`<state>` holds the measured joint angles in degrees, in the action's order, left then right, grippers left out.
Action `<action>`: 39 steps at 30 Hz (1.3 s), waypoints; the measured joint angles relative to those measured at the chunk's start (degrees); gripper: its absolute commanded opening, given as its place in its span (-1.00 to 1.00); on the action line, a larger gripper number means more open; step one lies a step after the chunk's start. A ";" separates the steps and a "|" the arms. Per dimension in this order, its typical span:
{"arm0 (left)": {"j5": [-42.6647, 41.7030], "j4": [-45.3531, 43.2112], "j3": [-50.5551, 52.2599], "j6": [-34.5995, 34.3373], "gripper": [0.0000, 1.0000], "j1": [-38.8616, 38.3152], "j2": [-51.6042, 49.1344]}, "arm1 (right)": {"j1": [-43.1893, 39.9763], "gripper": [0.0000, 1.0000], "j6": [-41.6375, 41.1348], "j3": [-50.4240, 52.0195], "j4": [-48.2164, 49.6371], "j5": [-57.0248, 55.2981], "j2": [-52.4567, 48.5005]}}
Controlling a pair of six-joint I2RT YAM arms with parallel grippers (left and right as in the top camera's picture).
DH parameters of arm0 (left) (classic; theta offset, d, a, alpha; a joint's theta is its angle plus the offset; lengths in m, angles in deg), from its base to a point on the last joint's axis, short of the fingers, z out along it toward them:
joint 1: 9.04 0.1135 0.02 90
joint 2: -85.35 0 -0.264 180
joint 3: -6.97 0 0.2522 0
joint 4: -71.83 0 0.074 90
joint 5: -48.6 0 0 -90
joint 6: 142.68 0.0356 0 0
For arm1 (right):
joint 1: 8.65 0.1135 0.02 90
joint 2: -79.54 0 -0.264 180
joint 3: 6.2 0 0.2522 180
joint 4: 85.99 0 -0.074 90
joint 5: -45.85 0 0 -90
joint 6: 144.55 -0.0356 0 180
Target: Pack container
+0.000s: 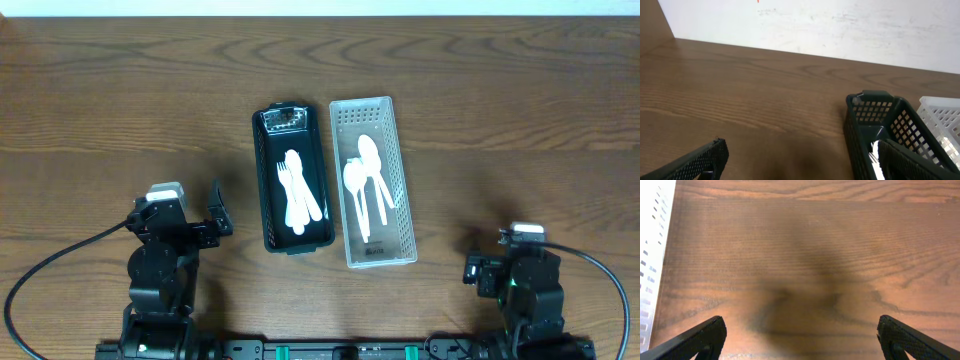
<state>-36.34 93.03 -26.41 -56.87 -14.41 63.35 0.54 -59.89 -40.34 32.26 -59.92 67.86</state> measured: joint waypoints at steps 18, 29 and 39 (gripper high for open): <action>0.00 0.00 0.00 0.00 0.96 0.00 0.00 | -1.88 0.99 19.85 12.96 40.70 10.78 10.84; 0.00 0.00 0.00 -0.02 0.96 0.00 0.00 | -1.90 0.99 16.11 16.70 36.50 11.26 10.95; 0.00 0.00 0.00 0.00 0.96 0.00 0.00 | -1.90 0.98 15.19 16.70 36.50 11.30 10.97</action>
<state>-36.34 93.03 -26.41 -56.87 -14.41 63.35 -1.36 -44.70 -23.65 68.76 -48.62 78.83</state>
